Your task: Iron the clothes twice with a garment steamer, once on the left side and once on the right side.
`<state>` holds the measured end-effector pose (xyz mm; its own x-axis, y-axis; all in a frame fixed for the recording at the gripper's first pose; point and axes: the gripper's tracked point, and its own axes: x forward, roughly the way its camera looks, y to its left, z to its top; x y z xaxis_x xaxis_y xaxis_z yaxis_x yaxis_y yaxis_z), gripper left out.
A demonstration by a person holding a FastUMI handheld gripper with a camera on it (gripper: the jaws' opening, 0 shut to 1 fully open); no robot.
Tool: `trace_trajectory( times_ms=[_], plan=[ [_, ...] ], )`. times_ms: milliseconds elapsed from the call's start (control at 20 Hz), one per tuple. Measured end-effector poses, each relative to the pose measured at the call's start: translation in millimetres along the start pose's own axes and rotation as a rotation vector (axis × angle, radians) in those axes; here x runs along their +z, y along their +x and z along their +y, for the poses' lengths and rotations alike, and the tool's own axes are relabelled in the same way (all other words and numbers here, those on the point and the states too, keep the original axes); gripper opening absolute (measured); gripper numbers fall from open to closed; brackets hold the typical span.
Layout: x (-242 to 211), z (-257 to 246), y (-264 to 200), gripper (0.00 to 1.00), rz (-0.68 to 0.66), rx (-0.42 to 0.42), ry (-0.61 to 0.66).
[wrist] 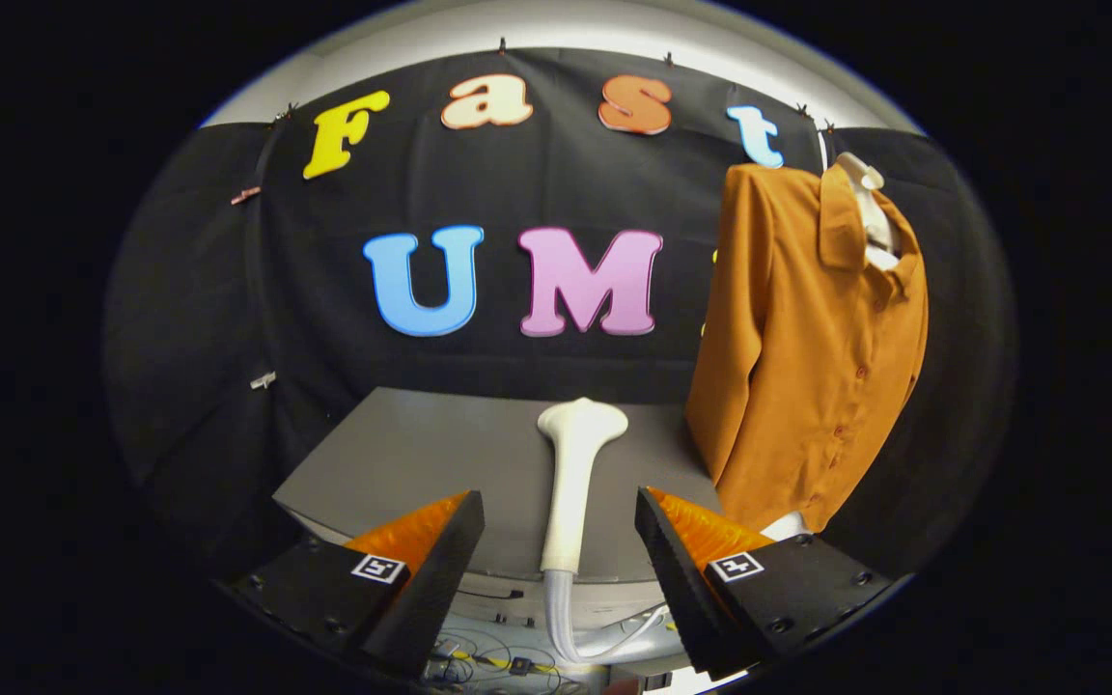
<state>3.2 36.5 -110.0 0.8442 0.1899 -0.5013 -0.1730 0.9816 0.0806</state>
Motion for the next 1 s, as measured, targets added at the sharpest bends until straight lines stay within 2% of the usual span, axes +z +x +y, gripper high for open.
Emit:
trace_trajectory(
  times_ms=[200,350,600,650,800,900,950,1000],
  plan=[
    [-35,1,11,0.99,0.174,-0.016,0.055],
    [-51,3,21,0.99,0.247,-0.036,0.092],
    [-64,-8,34,0.67,0.299,-0.091,0.043],
    [-58,-5,34,0.66,0.278,-0.067,0.037],
    [-52,-3,39,0.41,0.234,-0.043,0.003],
    [-56,0,45,0.29,0.202,0.004,-0.017],
    [-57,5,42,0.28,0.209,0.019,-0.014],
    [-56,6,41,0.24,0.204,0.027,-0.010]
  ],
)
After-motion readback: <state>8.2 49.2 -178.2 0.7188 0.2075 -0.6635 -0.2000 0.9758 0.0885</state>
